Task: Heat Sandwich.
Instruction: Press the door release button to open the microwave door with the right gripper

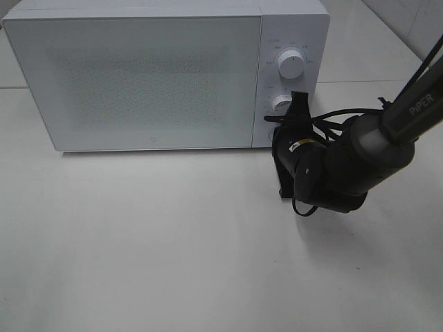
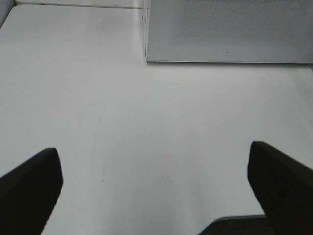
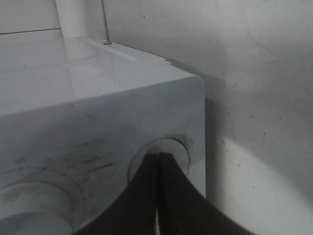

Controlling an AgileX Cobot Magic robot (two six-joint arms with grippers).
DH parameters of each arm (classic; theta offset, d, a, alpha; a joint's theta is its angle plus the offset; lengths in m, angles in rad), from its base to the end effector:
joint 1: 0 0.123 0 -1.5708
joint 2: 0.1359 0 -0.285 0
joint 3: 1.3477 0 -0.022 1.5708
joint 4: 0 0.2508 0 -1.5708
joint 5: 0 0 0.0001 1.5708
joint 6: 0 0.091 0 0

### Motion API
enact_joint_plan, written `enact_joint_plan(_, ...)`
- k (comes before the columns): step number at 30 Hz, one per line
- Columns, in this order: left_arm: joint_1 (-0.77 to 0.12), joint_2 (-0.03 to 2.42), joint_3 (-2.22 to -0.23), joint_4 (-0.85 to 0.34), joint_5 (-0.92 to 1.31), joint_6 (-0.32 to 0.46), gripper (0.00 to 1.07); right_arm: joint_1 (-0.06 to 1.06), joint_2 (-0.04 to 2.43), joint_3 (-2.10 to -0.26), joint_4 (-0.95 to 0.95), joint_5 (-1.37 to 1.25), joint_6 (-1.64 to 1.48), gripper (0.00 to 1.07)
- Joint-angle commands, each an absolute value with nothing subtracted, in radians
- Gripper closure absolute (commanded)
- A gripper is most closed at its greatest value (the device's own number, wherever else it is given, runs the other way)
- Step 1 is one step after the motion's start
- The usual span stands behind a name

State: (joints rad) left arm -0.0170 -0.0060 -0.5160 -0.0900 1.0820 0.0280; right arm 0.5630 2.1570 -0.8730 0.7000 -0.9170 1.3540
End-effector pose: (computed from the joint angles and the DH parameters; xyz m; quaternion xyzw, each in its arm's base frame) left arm -0.0088 -0.0071 0.2802 0.0219 0.8519 -0.0420 0.5215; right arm 0.3395 0.1593 0.0800 0.5939 0.5652 0.4096 0.4001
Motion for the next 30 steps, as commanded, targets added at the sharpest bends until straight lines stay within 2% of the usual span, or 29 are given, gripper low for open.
enact_joint_plan(1,-0.016,-0.012,-0.513,-0.099,1.069,0.029,0.10,0.559,2.156,-0.882,0.696,-0.943,1.343,1.07)
enact_joint_plan(19,-0.016,-0.012,-0.513,-0.099,1.069,0.029,0.10,0.559,2.201,-0.925,0.698,-1.050,1.331,1.07)
enact_joint_plan(30,-0.016,-0.012,-0.513,-0.099,1.069,0.029,0.10,0.534,2.201,-1.008,0.710,-0.974,1.282,1.07)
